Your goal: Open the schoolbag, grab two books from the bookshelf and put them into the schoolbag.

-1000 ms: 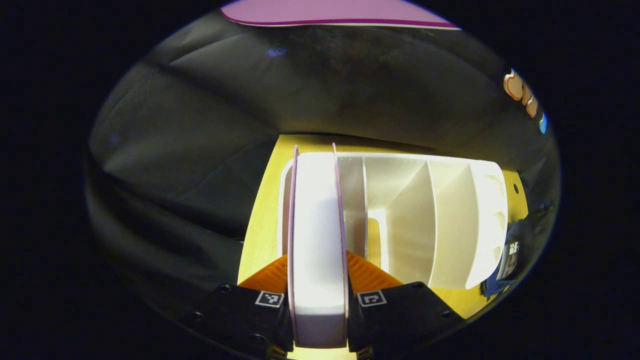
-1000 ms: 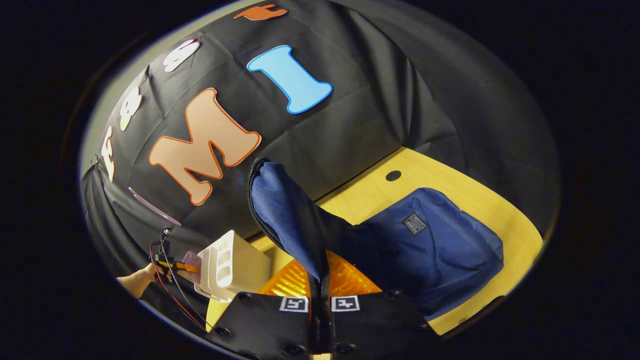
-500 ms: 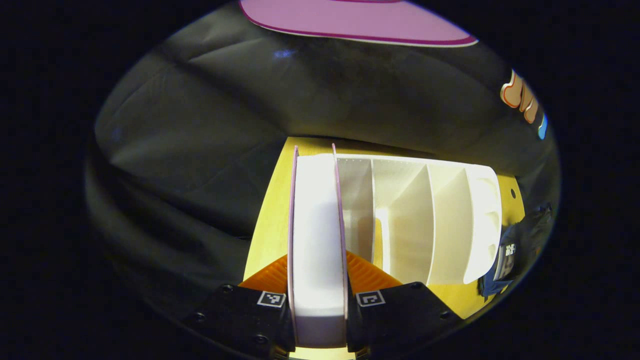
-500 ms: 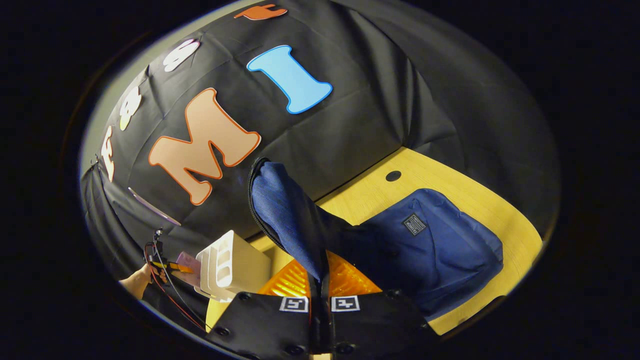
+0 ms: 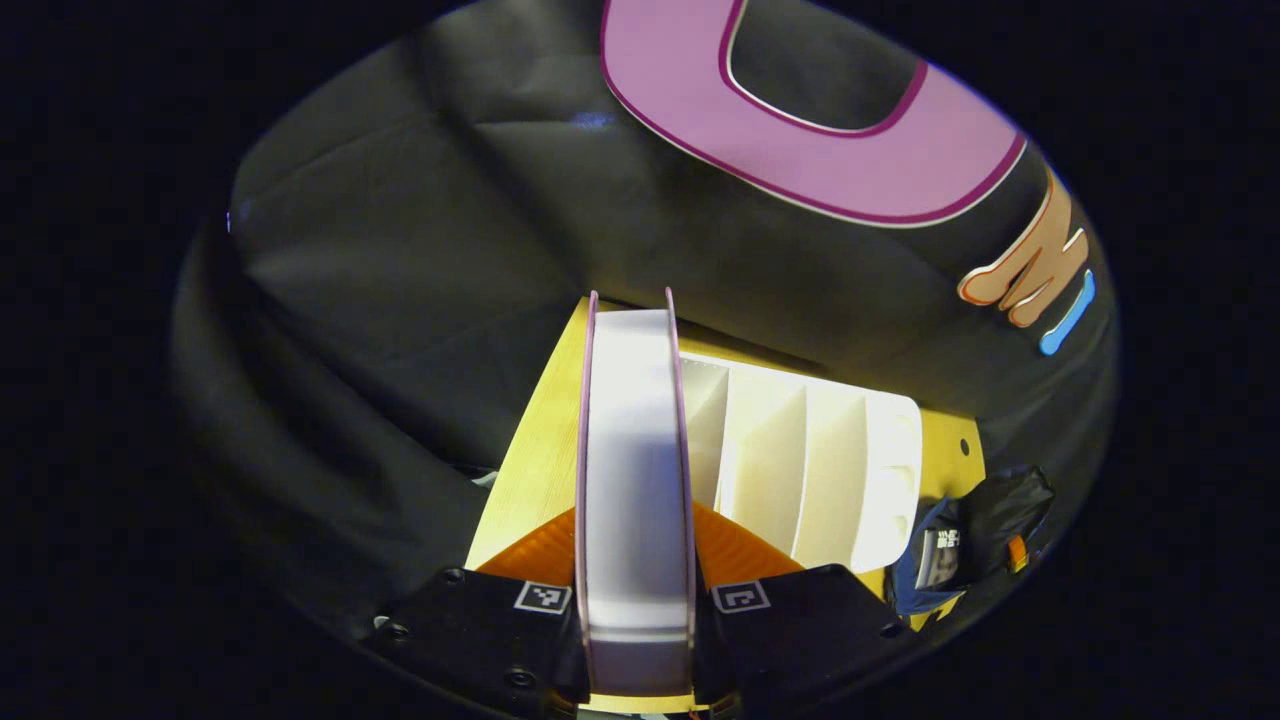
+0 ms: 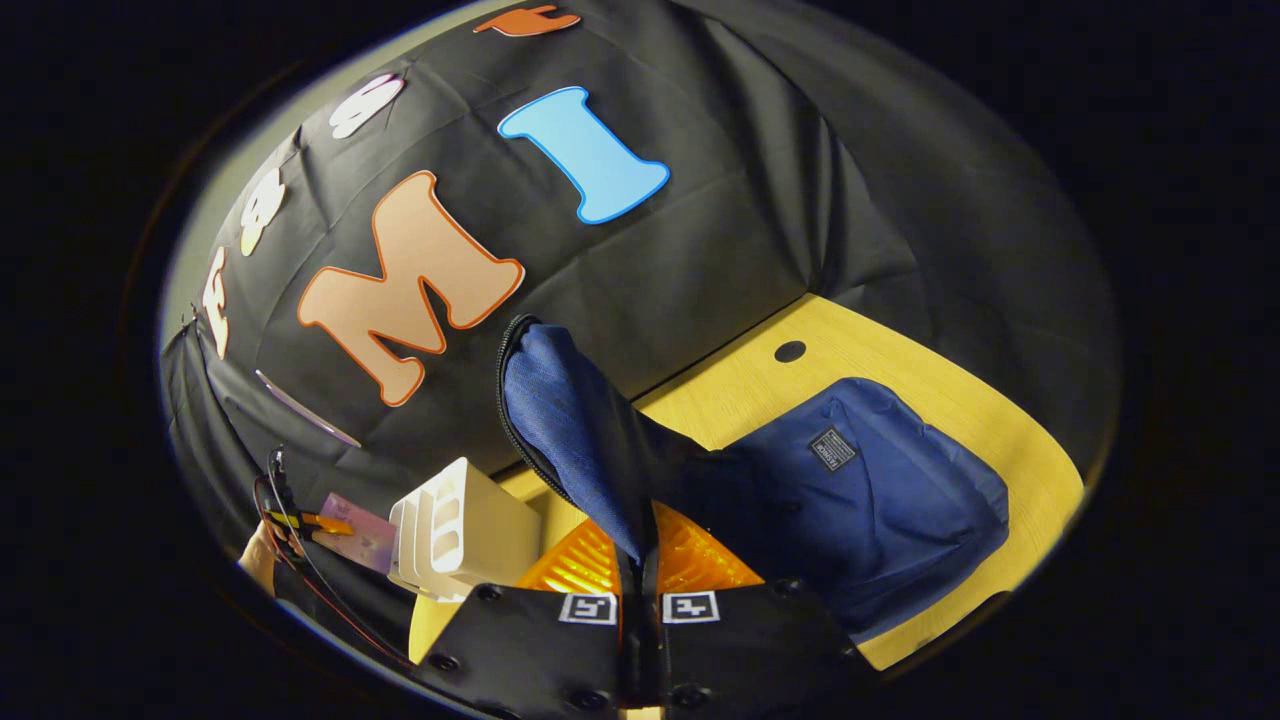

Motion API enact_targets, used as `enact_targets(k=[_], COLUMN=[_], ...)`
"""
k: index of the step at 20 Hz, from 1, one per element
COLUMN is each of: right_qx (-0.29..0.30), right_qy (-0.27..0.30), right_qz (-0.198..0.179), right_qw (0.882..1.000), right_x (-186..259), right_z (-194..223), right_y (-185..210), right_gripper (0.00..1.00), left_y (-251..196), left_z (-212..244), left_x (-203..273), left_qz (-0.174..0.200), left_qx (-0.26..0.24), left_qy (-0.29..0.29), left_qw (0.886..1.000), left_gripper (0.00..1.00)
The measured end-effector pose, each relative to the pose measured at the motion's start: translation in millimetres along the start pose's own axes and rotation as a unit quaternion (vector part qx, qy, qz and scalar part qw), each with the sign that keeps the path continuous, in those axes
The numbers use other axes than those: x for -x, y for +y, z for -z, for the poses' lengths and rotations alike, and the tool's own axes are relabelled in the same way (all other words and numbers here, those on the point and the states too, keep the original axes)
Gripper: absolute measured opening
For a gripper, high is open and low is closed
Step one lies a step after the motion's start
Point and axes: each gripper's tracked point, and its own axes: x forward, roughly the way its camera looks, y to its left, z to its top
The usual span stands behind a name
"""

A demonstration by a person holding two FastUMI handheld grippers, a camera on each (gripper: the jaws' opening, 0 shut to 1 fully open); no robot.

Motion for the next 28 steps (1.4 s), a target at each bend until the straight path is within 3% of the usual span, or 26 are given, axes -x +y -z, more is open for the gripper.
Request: enact_targets(k=[8,13,16,20,24,28], right_qx=[-0.002,-0.003,-0.003,-0.004,-0.003,-0.001], right_qy=[0.000,0.000,-0.001,-0.002,0.001,0.001], right_qz=[-0.001,-0.001,-0.001,0.000,-0.001,-0.003], right_qw=[1.000,1.000,1.000,1.000,1.000,1.000], right_x=[1,1,0,-1,0,0], right_z=[-1,-1,-2,-2,-1,-1], right_y=[0,-1,-1,-1,-1,0], right_gripper=[0.03,0.03,0.03,0.03,0.03,0.03], left_y=[0,-13,-17,-46,-83,-130], left_z=[-13,-11,-7,-3,10,30], left_x=[54,77,82,97,103,97], left_qz=[0.051,0.118,0.154,0.230,0.288,0.329], left_qx=[0.062,0.144,0.188,0.244,0.265,0.271], left_qy=[-0.036,-0.049,-0.049,-0.055,-0.058,-0.042], left_qw=[0.996,0.981,0.969,0.941,0.918,0.904], left_gripper=[0.36,0.36,0.36,0.36,0.35,0.36])
